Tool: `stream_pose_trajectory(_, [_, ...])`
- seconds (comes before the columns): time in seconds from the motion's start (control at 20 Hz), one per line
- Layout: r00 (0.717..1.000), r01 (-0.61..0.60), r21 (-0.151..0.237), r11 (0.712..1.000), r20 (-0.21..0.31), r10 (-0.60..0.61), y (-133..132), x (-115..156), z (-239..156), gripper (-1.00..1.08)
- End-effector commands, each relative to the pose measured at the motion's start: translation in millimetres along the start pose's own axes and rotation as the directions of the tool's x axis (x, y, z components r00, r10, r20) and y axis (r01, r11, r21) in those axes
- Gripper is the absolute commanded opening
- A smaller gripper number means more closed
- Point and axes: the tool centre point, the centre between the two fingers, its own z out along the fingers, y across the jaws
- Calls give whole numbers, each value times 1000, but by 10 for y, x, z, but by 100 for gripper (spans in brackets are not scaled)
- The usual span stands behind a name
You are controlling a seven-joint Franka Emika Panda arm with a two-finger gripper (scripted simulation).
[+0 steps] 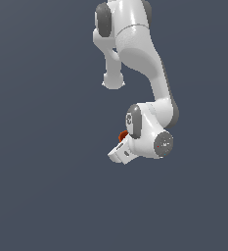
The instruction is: Pick up the object and move it to a goal position.
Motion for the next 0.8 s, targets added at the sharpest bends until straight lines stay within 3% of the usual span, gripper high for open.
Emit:
stream_pose_trajectory(0.0, [1000,9,-20,1000,-24,-9,42,-34,-67,-100])
stream_pose_trajectory(0.3, [993,40,-90,995,-104,-50,176,-154,-267,-100])
stream_pose_trajectory(0.75, [956,85,-239,967,-256,-147,423,-435,-672,-100])
